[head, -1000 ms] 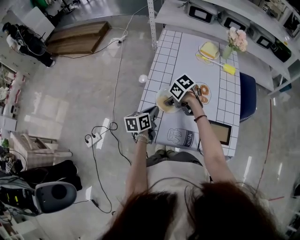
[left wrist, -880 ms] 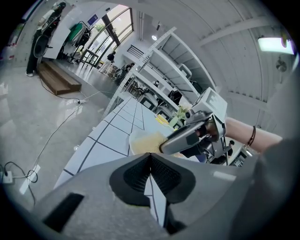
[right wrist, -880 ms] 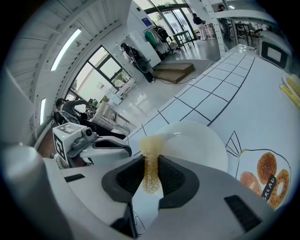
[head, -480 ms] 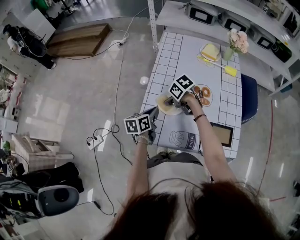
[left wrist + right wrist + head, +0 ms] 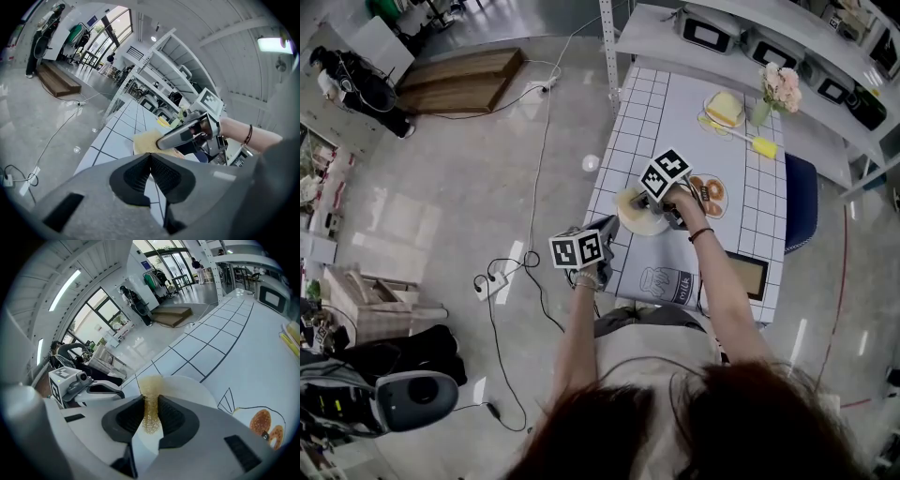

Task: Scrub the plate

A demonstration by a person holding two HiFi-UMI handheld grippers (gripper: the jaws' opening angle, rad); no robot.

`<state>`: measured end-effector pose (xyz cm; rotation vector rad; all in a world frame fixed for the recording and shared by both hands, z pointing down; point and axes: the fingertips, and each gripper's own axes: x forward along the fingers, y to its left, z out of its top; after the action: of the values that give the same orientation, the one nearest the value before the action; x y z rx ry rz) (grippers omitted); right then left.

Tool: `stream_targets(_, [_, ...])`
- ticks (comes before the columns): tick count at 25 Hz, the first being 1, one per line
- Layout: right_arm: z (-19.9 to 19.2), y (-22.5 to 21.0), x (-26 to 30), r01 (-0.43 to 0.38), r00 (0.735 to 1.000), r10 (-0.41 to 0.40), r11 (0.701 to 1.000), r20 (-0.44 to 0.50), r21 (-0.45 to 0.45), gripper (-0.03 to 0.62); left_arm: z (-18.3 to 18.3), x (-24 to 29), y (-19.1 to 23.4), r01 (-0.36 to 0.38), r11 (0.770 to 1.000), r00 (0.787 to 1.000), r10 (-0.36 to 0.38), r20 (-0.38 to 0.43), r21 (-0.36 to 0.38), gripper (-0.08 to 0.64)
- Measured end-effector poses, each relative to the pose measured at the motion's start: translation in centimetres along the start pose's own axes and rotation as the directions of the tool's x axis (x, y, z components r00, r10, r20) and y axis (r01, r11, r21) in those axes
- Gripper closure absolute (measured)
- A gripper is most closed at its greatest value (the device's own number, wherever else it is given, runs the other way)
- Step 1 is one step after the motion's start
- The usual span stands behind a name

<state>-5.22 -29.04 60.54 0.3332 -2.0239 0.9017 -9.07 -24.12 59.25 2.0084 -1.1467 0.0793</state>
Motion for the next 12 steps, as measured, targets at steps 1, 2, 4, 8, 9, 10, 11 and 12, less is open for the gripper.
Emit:
stream_targets(1, [0.1, -0.1, 0.0, 0.002, 1.000, -0.002, 1.000, 0.001, -0.002, 0.512, 0.1, 0.0, 0.1, 0.000, 1.000, 1.000, 0.000, 0.003, 0.001, 0.549])
stream_targets(2, [0.3, -0.1, 0.1, 0.004, 1.000, -0.004, 1.000, 0.001, -0.003, 0.512, 0.3, 0.0, 0.1, 0.000, 1.000, 1.000, 0.000, 0.006, 0.002, 0.549])
stream_targets(4, [0.5, -0.2, 0.1, 0.007, 1.000, -0.007, 1.000, 0.002, -0.003, 0.512, 0.3, -0.1, 0.3, -0.003, 1.000, 1.000, 0.003, 0.005, 0.003, 0.549])
stream_targets(8, [1.1, -0.5, 0.0, 0.019, 1.000, -0.019, 1.000, 0.012, 0.001, 0.512, 0.5, 0.0, 0.6, -0.004, 1.000, 1.000, 0.004, 0.006, 0.000, 0.549])
stream_targets(9, [1.2, -0.6, 0.0, 0.022, 1.000, -0.022, 1.000, 0.016, 0.002, 0.512, 0.6, 0.1, 0.7, -0.003, 1.000, 1.000, 0.003, 0.007, -0.001, 0.549])
stream_targets(10, [1.3, -0.7, 0.0, 0.023, 1.000, -0.023, 1.000, 0.019, 0.004, 0.512, 0.6, 0.1, 0.7, -0.001, 1.000, 1.000, 0.001, 0.006, 0.000, 0.549])
stream_targets(11, [1.3, -0.8, 0.0, 0.023, 1.000, -0.023, 1.000, 0.021, 0.007, 0.512, 0.6, 0.2, 0.7, -0.001, 1.000, 1.000, 0.001, 0.003, 0.001, 0.549])
stream_targets(12, [1.2, -0.8, 0.0, 0.024, 0.999, -0.024, 1.000, 0.023, 0.011, 0.512, 0.5, 0.2, 0.7, -0.001, 1.000, 1.000, 0.001, 0.000, 0.003, 0.549])
